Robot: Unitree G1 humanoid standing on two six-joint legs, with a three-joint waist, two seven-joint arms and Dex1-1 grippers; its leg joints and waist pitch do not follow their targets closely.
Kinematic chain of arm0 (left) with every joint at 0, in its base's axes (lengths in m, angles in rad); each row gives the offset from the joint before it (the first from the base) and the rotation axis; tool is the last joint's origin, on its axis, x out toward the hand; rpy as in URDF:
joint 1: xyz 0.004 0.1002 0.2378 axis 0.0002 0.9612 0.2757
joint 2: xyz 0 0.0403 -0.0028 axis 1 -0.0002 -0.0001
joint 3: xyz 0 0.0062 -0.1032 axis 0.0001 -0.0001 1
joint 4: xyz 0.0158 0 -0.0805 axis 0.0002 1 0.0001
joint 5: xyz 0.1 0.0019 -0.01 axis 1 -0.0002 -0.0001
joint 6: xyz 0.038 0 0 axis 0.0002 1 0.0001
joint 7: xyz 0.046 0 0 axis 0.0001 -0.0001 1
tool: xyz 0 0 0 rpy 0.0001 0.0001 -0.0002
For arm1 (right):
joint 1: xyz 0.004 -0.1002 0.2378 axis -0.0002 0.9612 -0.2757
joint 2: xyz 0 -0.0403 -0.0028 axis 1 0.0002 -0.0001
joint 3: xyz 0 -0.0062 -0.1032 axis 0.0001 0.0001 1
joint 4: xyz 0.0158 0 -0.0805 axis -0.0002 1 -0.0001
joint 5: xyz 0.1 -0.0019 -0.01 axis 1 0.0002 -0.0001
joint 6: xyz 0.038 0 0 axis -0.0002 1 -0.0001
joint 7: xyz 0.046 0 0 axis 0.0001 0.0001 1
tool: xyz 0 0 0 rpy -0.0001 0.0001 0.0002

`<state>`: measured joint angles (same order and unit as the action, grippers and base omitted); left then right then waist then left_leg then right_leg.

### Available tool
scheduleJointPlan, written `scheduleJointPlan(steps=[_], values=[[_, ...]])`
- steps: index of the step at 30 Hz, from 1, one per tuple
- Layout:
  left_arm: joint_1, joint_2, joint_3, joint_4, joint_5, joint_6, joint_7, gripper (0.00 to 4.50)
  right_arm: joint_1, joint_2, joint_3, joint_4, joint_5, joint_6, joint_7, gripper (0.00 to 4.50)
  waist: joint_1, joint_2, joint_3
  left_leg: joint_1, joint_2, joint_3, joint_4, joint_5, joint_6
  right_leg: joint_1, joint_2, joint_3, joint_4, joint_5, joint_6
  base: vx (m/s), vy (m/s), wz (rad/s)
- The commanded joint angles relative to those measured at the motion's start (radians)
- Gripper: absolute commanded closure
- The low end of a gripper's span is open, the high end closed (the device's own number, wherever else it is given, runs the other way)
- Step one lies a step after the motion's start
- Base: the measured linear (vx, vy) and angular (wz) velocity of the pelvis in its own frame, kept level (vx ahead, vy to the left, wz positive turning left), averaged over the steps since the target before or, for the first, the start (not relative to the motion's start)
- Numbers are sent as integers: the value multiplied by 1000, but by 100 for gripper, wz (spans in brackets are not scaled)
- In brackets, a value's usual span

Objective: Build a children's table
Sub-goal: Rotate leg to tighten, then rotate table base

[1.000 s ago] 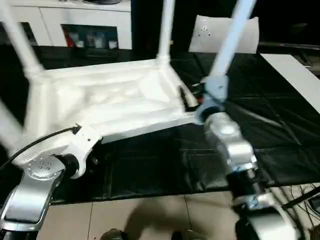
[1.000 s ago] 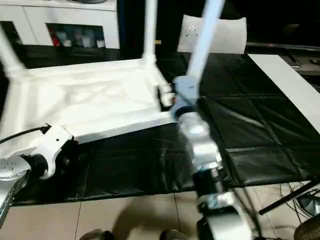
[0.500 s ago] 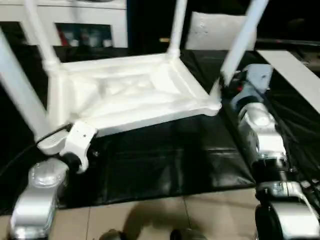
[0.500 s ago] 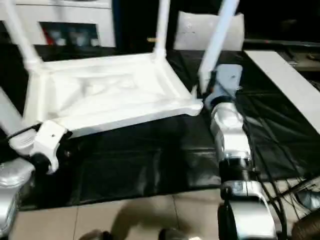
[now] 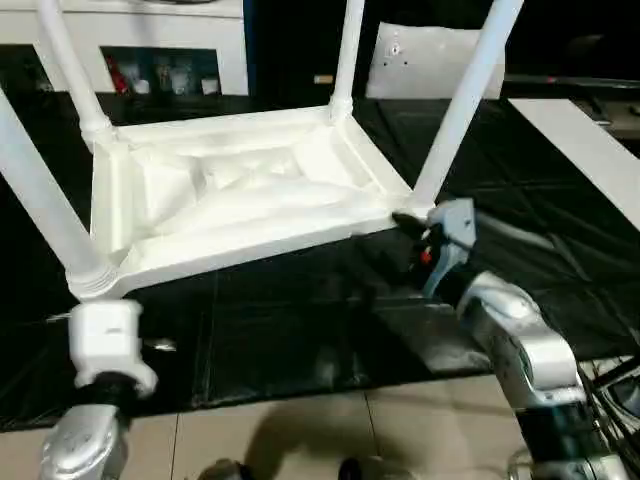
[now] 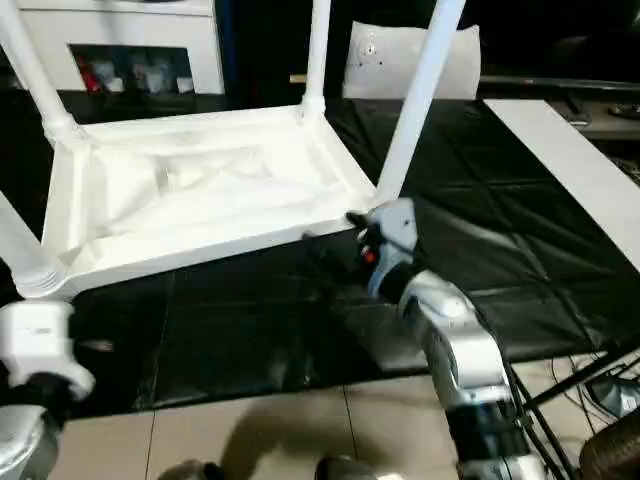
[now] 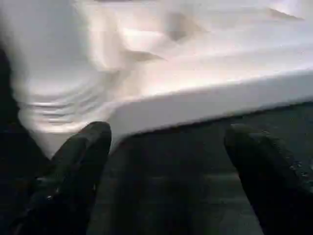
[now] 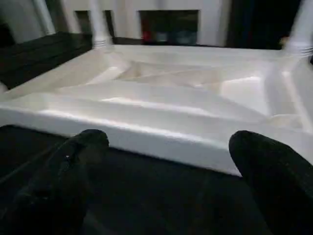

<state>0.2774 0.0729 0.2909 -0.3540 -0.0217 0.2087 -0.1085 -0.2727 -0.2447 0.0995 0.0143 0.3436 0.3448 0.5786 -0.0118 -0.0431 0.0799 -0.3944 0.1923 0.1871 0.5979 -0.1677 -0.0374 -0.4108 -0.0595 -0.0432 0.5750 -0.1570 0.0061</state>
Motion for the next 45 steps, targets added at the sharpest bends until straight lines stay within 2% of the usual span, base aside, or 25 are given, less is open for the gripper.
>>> scheduleJointPlan(steps=[1,4,7,8,9,10,11,13,14,15,16,17,18,19,20,21,22,24,25,26,29,32,34,40,45], values=[[-2,-2,25,2,25,-38,51,4,9,-11,16,-30,11,30,14,0,-6,21,-46,40,30,-38,-81,-559,-44,2,-43,15,-113,-612,-18,0,0,0],[-42,15,45,17,15,-68,52,1,20,-10,27,-53,18,50,18,0,-18,24,-40,55,24,-46,-72,-616,-46,-6,-42,-3,-132,-678,-3,-19,6,-1],[-101,48,68,55,18,-67,69,1,25,-9,44,-67,16,71,35,0,-23,37,-32,68,33,-60,-89,-705,-59,3,-31,-31,-135,-620,-12,-35,14,0],[-101,48,68,55,18,-67,69,1,25,-9,44,-67,16,71,35,0,-29,38,-29,54,42,-68,-110,-747,-68,29,-31,-43,-122,-574,-17,0,0,0],[-123,58,74,72,12,-72,74,1,28,-10,51,-73,16,79,39,0,-25,45,-20,41,59,-72,-144,-820,-84,49,-26,-46,-85,-528,-32,0,0,0],[-139,66,76,84,6,-76,71,1,30,-10,56,-76,17,84,42,0,-22,45,-21,36,62,-68,-154,-840,-89,57,-25,-45,-68,-501,-41,0,0,0],[-154,74,78,97,0,-79,68,1,32,-11,60,-79,18,88,44,0,-6,47,-21,35,63,-47,-168,-858,-93,53,-22,-40,-40,-494,-57,-58,-20,7],[-218,111,94,158,-19,-81,54,1,39,-10,73,-86,18,100,49,0,-7,38,-12,71,30,-26,-127,-831,-99,6,-23,-57,-103,-684,-29,-52,-36,9],[-235,121,99,175,-23,-80,52,1,41,-10,76,-86,17,103,49,0,-32,33,0,119,-2,-8,-45,-748,-71,-34,12,-163,-228,-850,56,-60,-70,2],[-262,137,109,203,-30,-79,50,1,43,-8,79,-87,14,105,48,0,48,89,-4,-102,65,8,-213,-915,-111,192,-13,-126,220,-469,-33,-60,-70,2],[-283,150,117,224,-35,-76,48,1,44,-6,81,-86,12,105,45,0,92,81,-11,-133,-2,77,-216,-969,-194,201,15,-163,123,-376,-52,0,0,0],[-322,174,133,267,-43,-77,48,1,48,-1,84,-85,8,104,41,0,101,32,-62,-63,30,73,-184,-642,-133,170,-18,-9,213,-574,2,42,-122,-14],[-369,202,149,319,-53,-83,46,1,52,4,88,-82,2,101,37,0,54,-34,-9,108,-34,-48,191,-179,-80,-119,-185,13,-164,-1346,57,42,-122,-14],[-401,227,153,357,-65,-78,26,1,56,9,91,-80,-4,100,28,0,68,-14,-12,-2,-64,-86,168,-91,-15,-3,-165,98,-126,-1314,19,-10,-177,-15],[-410,233,154,368,-69,-77,18,1,57,11,92,-80,-6,99,26,0,81,11,-14,15,-44,-115,148,-125,-29,24,-197,91,-108,-1197,-22,0,0,0],[-439,254,153,410,-99,-81,-25,1,61,16,95,-81,-9,98,21,0,78,32,-34,55,8,-115,5,-304,-91,29,-98,22,-28,-731,-88,0,0,0],[-439,254,153,410,-99,-81,-25,1,61,16,95,-81,-9,98,21,0,67,44,-45,44,28,-125,-24,-341,-98,39,-70,11,4,-531,-111,0,0,0],[-460,270,150,443,-126,-80,-67,1,62,20,94,-80,-11,98,14,0,55,68,-51,48,50,-131,-65,-406,-96,59,-65,4,15,-170,-181,0,0,0],[-475,285,152,473,-147,-84,-96,1,66,25,93,-80,-12,95,8,0,50,70,-53,51,51,-128,-72,-438,-93,64,-68,4,11,-151,-193,0,0,0],[-483,299,150,492,-151,-98,-111,1,70,30,91,-82,-14,94,0,0,42,63,-41,50,39,-116,-76,-547,-97,60,-83,12,-22,-303,-190,0,0,0],[-490,304,151,502,-161,-104,-130,1,73,36,93,-82,-16,90,-7,0,44,55,-43,45,34,-107,-72,-525,-96,60,-100,22,-45,-431,-170,0,0,0],[-490,307,149,511,-168,-115,-140,1,75,40,98,-79,-22,84,-9,0,46,51,-50,42,37,-92,-76,-398,-75,63,-97,25,-48,-357,-177,0,0,0],[-486,305,148,505,-174,-114,-146,1,76,42,101,-78,-26,81,-9,0,46,47,-51,42,41,-80,-76,-382,-76,60,-95,25,-47,-366,-181,0,0,0],[-464,302,138,481,-280,-120,-281,1,80,40,111,-77,-34,73,-10,0,51,39,-64,29,41,-72,-79,-265,-61,74,-94,25,-33,-259,-199,0,0,0],[-501,326,98,524,-270,-112,-341,1,72,40,110,-69,-40,69,-1,0,47,37,-75,34,43,-57,-70,-154,-39,76,-84,23,-12,-47,-241,0,0,0]])
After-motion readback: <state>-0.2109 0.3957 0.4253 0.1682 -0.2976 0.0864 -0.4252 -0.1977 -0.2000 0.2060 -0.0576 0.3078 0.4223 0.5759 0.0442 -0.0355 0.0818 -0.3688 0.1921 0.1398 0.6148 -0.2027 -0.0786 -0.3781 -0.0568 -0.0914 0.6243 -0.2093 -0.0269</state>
